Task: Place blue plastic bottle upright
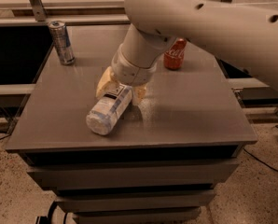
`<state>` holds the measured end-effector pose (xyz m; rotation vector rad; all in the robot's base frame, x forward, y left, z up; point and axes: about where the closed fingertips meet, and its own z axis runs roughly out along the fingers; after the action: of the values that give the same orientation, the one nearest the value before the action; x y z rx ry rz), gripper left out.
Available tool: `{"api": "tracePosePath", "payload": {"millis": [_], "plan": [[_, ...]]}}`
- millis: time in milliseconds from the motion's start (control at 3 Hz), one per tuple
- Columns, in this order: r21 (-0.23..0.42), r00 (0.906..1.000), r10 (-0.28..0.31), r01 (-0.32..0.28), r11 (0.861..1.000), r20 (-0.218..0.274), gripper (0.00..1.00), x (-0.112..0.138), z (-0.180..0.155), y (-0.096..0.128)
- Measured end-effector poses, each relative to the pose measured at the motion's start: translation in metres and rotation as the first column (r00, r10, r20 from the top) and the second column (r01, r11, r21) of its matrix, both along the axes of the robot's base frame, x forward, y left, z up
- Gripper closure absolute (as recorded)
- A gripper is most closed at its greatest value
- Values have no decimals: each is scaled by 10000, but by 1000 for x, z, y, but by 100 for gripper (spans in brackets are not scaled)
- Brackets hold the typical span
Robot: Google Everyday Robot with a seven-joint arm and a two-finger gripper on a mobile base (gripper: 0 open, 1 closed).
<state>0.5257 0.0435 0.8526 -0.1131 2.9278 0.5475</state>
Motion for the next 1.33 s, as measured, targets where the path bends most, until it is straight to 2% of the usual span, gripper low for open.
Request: {"api": "tracePosePath", "payload": {"millis": [667, 1000, 1333], "plan": [[13, 9995, 266, -266, 9996, -196, 88, 5, 1, 7], [491, 9977, 649, -640, 9967, -172, 100, 17, 6, 5], [1315, 9903, 1387, -1381, 9816, 52, 100, 28, 16, 3]]}}
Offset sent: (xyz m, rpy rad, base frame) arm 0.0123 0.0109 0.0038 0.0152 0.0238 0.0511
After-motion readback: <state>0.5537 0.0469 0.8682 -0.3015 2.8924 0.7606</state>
